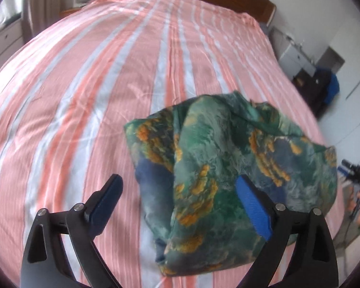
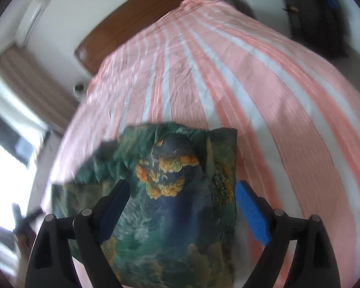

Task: Fold large clothes
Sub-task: 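Lift the hem with both grippers and fold it up toward the collar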

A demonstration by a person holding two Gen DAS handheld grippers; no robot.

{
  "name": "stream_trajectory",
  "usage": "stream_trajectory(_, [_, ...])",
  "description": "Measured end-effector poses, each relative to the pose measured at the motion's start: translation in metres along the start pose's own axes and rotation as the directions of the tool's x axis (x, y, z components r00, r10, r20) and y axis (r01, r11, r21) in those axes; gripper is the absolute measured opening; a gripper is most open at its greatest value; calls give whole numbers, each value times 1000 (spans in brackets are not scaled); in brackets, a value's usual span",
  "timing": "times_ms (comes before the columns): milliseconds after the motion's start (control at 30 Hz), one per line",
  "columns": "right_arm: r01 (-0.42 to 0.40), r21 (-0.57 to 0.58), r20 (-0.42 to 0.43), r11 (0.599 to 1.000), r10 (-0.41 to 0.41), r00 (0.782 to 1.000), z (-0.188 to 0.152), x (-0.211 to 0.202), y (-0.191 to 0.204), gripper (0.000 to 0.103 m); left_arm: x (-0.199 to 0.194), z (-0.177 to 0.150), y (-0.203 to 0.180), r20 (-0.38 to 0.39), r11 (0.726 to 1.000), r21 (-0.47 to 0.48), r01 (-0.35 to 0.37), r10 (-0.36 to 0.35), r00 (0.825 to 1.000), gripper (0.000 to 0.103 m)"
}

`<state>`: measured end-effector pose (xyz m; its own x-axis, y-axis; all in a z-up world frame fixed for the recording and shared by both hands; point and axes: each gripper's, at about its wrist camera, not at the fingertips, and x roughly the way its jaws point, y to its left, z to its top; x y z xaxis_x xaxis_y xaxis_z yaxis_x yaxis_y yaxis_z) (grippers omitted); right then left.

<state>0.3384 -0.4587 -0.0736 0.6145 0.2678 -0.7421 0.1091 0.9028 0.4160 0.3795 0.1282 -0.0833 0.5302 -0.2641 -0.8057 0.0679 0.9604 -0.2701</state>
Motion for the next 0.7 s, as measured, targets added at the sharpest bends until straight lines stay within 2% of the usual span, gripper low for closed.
stream_trajectory(100, [75,-118,-51,990,-82,995,2,21,22,89,16,10,-29,-4,996,89,-11,11,1000,94])
stream_trajectory(133, [113,-156,-69,981,-125,990,0,35,27,88,23,12,-39,-12,992,121,-29,30,999,79])
stream_trajectory(167, [146,-194,-81,970,-164,983,-3,47,32,79,29,10,-51,-29,985,159,-67,73,997,61])
stream_trajectory(200, [160,-221,-92,962,-184,979,-8,57,34,67,35,9,-58,-45,974,189,-123,134,990,12])
stream_trajectory(233, [173,-232,-104,957,-202,974,-11,64,36,42,38,7,-63,-51,961,213,-177,191,980,9])
stream_trajectory(267, [200,-229,-107,953,-229,968,-12,66,37,27,32,5,-65,-28,955,227,-193,204,979,8])
stream_trajectory(300, [233,-228,-87,945,-258,962,-13,61,40,19,23,4,-66,1,952,233,-198,203,979,7])
stream_trajectory(333, [237,-236,-66,942,-259,964,-13,52,43,15,4,5,-67,42,954,228,-197,192,980,7])
stream_trajectory(400, [252,-281,14,926,-258,966,-9,25,59,14,-24,12,-66,103,964,203,-174,156,982,7])
stream_trajectory(467, [264,-328,103,907,-243,964,1,1,77,14,-49,29,-68,184,968,191,-165,130,974,7])
stream_trajectory(533, [273,-346,184,897,-220,958,16,-16,94,14,-58,49,-76,274,957,196,-213,155,949,7])
stream_trajectory(600, [302,-359,271,883,-211,939,36,-22,111,14,-52,66,-79,345,942,191,-276,199,917,7])
stream_trajectory(667, [321,-350,334,880,-203,921,55,-17,121,14,-29,83,-75,365,933,162,-321,246,898,7])
stream_trajectory(700, [327,-338,353,883,-203,913,66,-7,125,14,-13,90,-70,356,931,147,-334,265,896,7])
